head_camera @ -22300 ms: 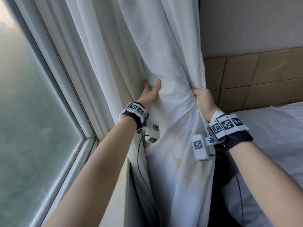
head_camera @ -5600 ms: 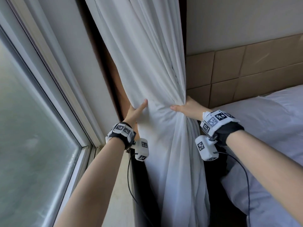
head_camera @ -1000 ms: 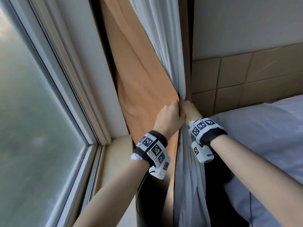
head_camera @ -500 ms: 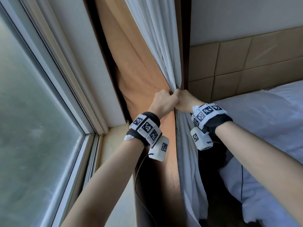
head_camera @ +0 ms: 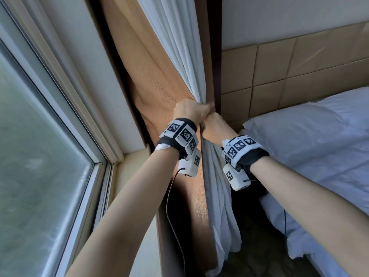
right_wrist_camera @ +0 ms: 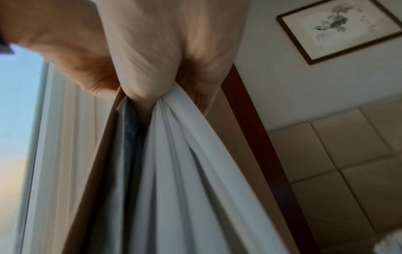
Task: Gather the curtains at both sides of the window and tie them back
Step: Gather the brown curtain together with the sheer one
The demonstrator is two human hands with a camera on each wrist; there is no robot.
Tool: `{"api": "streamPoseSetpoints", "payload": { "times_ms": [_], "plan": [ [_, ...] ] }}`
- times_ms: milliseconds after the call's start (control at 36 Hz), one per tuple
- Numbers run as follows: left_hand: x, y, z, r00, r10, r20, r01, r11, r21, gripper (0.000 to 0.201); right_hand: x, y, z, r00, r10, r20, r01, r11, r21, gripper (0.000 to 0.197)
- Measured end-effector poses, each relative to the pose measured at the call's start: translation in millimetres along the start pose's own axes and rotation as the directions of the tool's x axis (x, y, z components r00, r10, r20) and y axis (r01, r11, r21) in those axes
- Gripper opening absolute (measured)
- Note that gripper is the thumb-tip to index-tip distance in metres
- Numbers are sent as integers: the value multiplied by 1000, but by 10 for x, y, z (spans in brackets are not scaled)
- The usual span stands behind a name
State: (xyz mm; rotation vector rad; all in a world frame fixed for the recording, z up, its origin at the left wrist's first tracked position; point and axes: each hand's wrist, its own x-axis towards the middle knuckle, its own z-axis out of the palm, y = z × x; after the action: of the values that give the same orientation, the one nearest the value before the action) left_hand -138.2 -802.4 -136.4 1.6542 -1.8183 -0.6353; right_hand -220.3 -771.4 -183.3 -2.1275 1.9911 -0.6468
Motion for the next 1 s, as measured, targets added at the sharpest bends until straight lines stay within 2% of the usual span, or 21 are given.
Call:
{"api": "streamPoseSetpoints", "payload": {
  "times_ms": [83,111,167,278,361,417,472,500,556,583,639,722,778,833,889,944,1000],
  "plan": [
    [9,15,7,1000,14,-5,-14,998,60,34,-28,-6,30,999,-34,3,34,999,28,12],
    [8,13,16,1000,15,-22,-13,997,73,23,-40,-5,60,999,-43,13,43,998,40,14],
    [-22,9,29,997,17,-72,-9,994,105,15,-73,-5,118,997,-66,27,64,997,52,22],
    [-15,-57,88,991,34,-129,-21,995,96,15,-135,-24,179,996,-82,37,76,987,140,32],
    [27,-124,81,989,38,-141,-38,999,-1,29,-126,-42,146,998,-67,3,65,976,207,31],
    [62,-184,71,988,38,-152,-44,998,-33,34,-103,-15,140,1000,1,0,-1,907,420,25],
    [101,-245,51,988,45,-151,-52,998,-46,31,-70,19,154,999,30,-20,-13,806,591,14],
    [118,-276,30,990,40,-137,-48,997,-55,31,-63,39,153,999,30,-19,-11,760,649,17],
    [165,-348,-22,995,35,-94,-42,996,-78,33,-42,102,157,999,40,10,-35,685,728,41],
    [188,-390,-49,996,38,-80,-45,995,-89,34,-49,117,145,999,42,28,-48,658,751,46],
    [216,-475,-109,996,60,-71,-66,993,-99,35,-42,168,170,997,56,48,-72,645,761,44],
    [230,-605,-195,991,107,-85,-115,989,-94,29,-13,200,257,993,97,60,-107,604,790,26],
    [231,-679,-232,984,136,-114,-149,982,-113,21,32,197,332,993,84,87,-120,627,769,22],
    [231,-736,-248,979,144,-143,-165,976,-145,18,76,160,414,991,55,124,-126,704,699,42],
    [202,-760,-256,978,139,-156,-169,965,-200,15,99,69,475,996,23,91,-70,827,558,55],
    [163,-777,-257,972,144,-185,-189,947,-258,19,121,-33,508,998,13,54,-37,887,460,54],
    [132,-804,-245,963,148,-226,-212,932,-293,26,147,-102,523,999,16,35,-29,910,414,41]
  ]
}}
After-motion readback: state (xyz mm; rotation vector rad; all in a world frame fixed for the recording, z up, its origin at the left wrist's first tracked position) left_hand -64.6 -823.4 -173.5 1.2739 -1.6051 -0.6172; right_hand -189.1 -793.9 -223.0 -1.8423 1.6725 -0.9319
